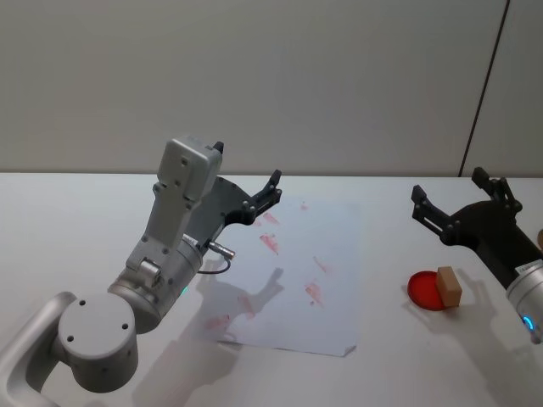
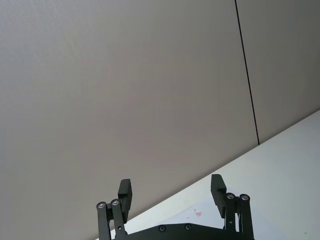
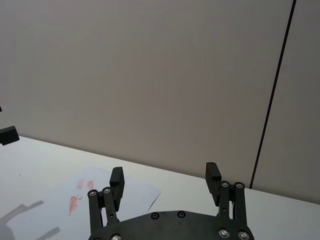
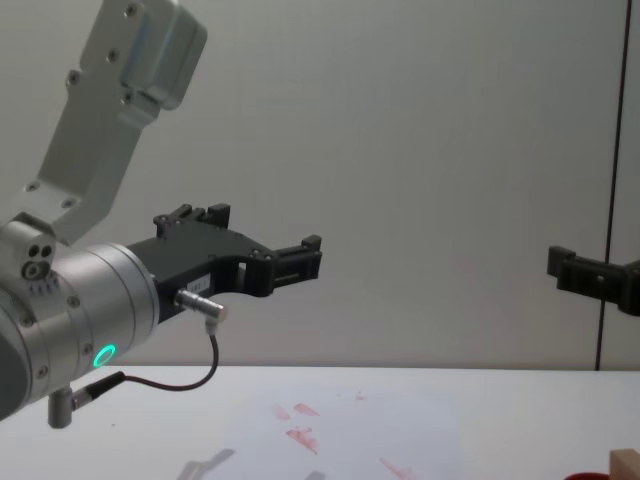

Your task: Use the one hand to pick up the stamp and affix it onto the A4 paper.

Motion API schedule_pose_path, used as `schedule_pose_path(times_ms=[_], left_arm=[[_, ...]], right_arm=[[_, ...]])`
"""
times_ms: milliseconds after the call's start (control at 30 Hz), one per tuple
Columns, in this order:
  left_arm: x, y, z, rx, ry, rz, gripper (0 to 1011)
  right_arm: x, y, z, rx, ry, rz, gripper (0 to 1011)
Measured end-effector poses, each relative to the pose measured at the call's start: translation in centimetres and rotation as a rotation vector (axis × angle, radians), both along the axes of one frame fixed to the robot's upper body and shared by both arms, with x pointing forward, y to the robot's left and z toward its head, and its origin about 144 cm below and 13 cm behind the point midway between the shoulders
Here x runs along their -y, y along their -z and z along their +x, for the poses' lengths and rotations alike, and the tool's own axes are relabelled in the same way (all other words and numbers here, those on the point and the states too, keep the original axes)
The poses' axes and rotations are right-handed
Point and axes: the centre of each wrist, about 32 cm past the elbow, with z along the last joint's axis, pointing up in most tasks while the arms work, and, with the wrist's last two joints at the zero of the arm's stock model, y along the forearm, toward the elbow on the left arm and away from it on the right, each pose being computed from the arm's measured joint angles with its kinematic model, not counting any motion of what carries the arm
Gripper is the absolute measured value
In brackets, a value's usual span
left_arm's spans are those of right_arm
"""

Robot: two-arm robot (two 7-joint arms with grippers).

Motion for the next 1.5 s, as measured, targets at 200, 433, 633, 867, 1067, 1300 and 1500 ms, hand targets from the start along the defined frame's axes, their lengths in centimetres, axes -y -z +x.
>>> schedule_pose_path(times_ms=[200,433,633,867,1067,1300,1500], left_arm=[[0.0,0.0,0.0,0.0,0.0,0.0,1003],[0.0,0.0,0.0,0.0,0.0,0.0,1003],[0.0,0.0,0.0,0.0,0.0,0.0,1002],[0.0,0.0,0.0,0.0,0.0,0.0,1003],[0.0,0.0,0.0,0.0,0.0,0.0,1003],[0.0,0.0,0.0,0.0,0.0,0.0,1003],[0.0,0.0,0.0,0.0,0.0,0.0,1003]], right_arm=[[0.0,0.0,0.0,0.0,0.0,0.0,1001],[0.0,0.0,0.0,0.0,0.0,0.0,1001],[0.5,0.0,-0.2,-0.003,0.007,-0.005,1001],[2.5,0.3,-1.5,-0.04,0.043,-0.011,1001],[4.0,0.7,-2.8,-0.095,0.066,-0.023,1001],[5.0,1.2,-3.9,-0.178,0.067,-0.04,1001],[5.1,1.7,-4.1,-0.252,0.055,-0.051,1001]])
